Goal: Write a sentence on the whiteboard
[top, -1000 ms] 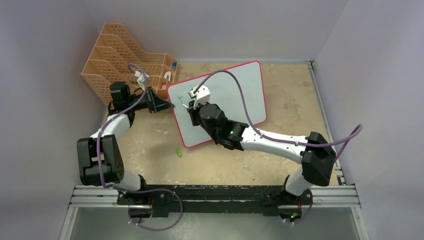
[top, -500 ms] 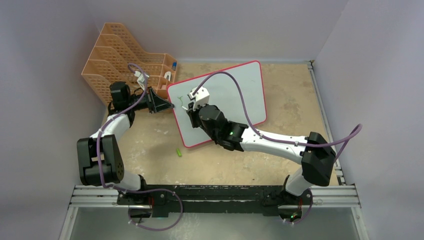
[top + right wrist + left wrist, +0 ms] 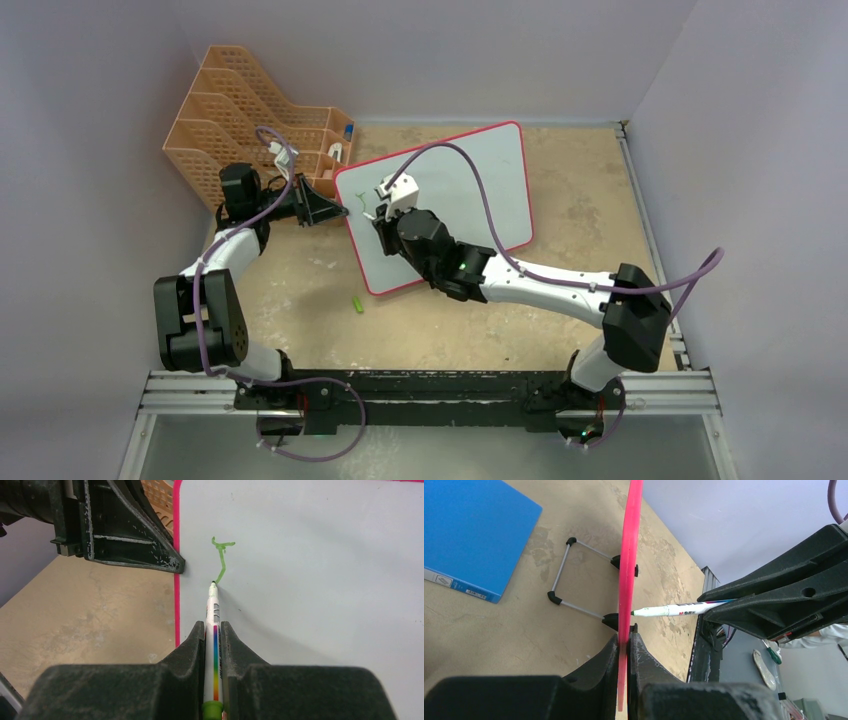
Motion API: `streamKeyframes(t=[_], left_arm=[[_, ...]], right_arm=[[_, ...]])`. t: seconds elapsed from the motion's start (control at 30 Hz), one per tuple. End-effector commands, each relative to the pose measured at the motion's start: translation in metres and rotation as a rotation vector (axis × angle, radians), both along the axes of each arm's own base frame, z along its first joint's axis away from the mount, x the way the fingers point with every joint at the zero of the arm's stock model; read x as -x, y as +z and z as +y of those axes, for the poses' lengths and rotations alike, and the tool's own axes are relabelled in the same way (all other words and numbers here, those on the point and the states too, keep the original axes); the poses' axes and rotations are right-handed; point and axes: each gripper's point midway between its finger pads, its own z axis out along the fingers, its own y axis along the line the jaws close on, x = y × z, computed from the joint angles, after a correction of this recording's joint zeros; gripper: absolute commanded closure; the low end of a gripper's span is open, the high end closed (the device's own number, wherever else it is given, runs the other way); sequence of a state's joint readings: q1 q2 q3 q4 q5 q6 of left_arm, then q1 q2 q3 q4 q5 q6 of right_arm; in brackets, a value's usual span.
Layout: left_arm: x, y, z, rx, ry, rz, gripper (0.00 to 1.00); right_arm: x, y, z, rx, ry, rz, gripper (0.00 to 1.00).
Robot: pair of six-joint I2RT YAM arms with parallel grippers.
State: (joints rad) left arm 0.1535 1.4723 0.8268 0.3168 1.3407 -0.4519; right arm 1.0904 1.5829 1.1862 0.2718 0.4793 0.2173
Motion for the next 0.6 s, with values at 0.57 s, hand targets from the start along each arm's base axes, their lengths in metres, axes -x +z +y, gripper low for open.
streamKeyframes(t=[0.57], left_arm=[[0.003, 0.013, -0.01, -0.01, -0.049, -0.069, 1.0]], right_arm=[[-0.002, 0.055, 0.006, -0.115, 0.016, -0.07, 1.0]])
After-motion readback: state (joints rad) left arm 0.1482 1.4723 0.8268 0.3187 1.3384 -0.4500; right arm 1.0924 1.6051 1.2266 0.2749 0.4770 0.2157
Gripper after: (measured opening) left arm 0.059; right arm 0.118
